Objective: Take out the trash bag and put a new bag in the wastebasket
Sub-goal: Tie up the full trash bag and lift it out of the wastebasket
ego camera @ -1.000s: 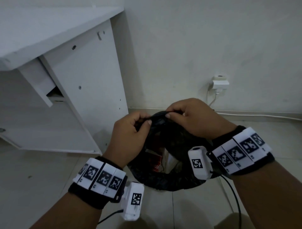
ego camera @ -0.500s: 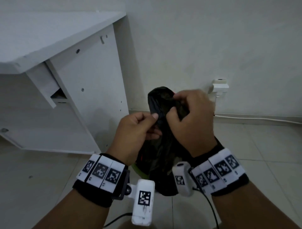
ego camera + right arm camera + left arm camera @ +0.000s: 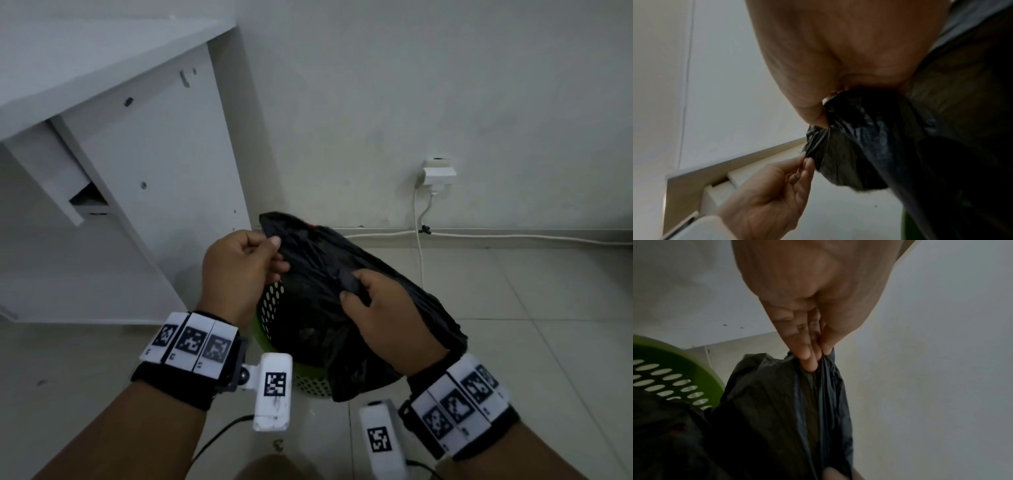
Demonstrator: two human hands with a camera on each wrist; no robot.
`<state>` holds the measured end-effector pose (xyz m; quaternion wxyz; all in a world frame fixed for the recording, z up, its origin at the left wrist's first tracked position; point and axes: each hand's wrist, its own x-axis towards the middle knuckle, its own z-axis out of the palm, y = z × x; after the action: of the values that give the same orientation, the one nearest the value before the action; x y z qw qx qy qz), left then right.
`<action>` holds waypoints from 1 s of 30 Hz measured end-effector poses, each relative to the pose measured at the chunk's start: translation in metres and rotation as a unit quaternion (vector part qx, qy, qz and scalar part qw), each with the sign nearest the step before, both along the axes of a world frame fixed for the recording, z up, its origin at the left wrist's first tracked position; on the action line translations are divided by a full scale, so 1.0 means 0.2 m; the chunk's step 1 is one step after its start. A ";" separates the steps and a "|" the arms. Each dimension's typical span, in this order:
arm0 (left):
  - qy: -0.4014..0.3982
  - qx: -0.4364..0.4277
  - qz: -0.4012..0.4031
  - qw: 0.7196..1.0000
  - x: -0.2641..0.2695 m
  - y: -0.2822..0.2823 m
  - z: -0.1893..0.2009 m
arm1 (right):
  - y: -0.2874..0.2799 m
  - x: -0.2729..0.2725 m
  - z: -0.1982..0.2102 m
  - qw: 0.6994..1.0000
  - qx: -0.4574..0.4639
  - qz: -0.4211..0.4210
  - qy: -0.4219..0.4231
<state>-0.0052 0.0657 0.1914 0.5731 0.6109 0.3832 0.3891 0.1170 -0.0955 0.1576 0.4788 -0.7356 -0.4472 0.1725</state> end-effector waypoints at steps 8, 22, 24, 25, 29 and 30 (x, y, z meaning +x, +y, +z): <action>0.029 0.026 0.040 0.998 0.00 -0.02 -0.08 | -0.06 0.12 0.04 0.957 -0.111 -0.087 -0.255; 0.108 0.544 -0.112 0.824 0.08 -0.22 0.09 | -0.05 0.11 0.24 0.998 0.006 -0.017 -0.065; 0.116 0.532 -0.134 0.828 0.09 -0.19 0.08 | -0.06 0.11 0.22 0.993 -0.003 -0.027 -0.116; 0.110 0.517 -0.138 0.838 0.09 -0.17 0.07 | -0.06 0.12 0.21 0.988 -0.011 -0.038 -0.148; 0.094 0.468 -0.078 0.875 0.06 -0.10 0.06 | -0.10 0.16 0.18 0.961 -0.065 -0.095 -0.250; 0.096 0.461 -0.051 0.881 0.05 -0.09 0.07 | -0.11 0.17 0.18 0.954 -0.086 -0.119 -0.263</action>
<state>0.0042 0.0485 0.2060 0.2068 0.8592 0.1817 0.4314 0.1514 -0.1183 0.1928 0.2962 -0.8411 -0.4501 -0.0469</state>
